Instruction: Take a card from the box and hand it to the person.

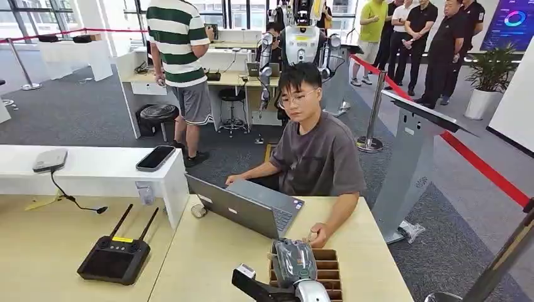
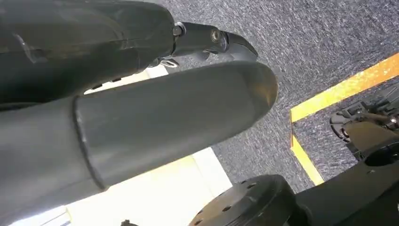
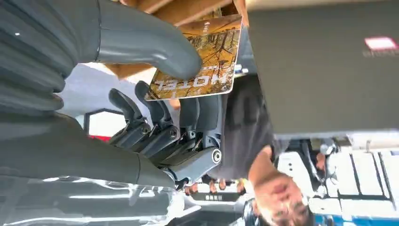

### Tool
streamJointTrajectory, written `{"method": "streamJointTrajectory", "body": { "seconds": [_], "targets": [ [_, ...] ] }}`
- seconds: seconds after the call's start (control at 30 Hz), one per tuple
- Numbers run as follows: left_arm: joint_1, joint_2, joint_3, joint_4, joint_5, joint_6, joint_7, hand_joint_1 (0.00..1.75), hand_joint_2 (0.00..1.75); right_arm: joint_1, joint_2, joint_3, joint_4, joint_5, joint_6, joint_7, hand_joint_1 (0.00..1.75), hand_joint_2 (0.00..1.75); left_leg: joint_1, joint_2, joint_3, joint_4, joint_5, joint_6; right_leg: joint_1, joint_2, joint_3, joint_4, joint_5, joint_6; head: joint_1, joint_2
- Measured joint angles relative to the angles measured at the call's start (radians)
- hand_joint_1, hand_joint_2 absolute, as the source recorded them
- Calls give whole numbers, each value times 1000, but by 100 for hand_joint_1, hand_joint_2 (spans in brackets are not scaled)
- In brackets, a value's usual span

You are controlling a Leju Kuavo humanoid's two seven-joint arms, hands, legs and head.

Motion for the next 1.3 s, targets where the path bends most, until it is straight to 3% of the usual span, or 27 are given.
{"method": "streamJointTrajectory", "body": {
  "seconds": [0.33, 0.6, 0.7, 0.9, 1.3],
  "targets": [
    [6, 2, 0, 0, 2, 2, -2, 0, 0, 3, -50, -10, -149, 8, -15, 42, 159, 175, 0, 0, 0, 0, 0, 0, 0, 0, 0, 0, 0, 0, 0, 0],
    [10, 1, 0, 0, -2, 2, -7, 0, 0, -16, -65, -68, -171, 32, -172, 39, 164, 175, 0, 0, 0, 0, 0, 0, 0, 0, 0, 0, 0, 0, 1, 0],
    [9, -1, 0, 0, -8, 0, -12, 0, 0, -45, -66, -88, -144, 53, -266, 8, 164, 175, 0, 0, 0, 0, 0, 0, 0, 0, 0, 0, 0, 0, 1, 0],
    [6, -6, -1, 0, -18, -3, -13, 0, 0, -71, -62, -109, -63, 91, -328, -2, 164, 175, 0, 0, 0, 0, 0, 0, 0, 0, 0, 0, 0, 0, 0, 0],
    [-7, -18, -11, 0, -29, -7, -13, 0, 0, -115, -26, -125, 175, 150, -336, -1, 157, 175, 0, 0, 0, 0, 0, 0, 0, 0, 0, 0, 0, 0, 0, 0]
  ]
}}
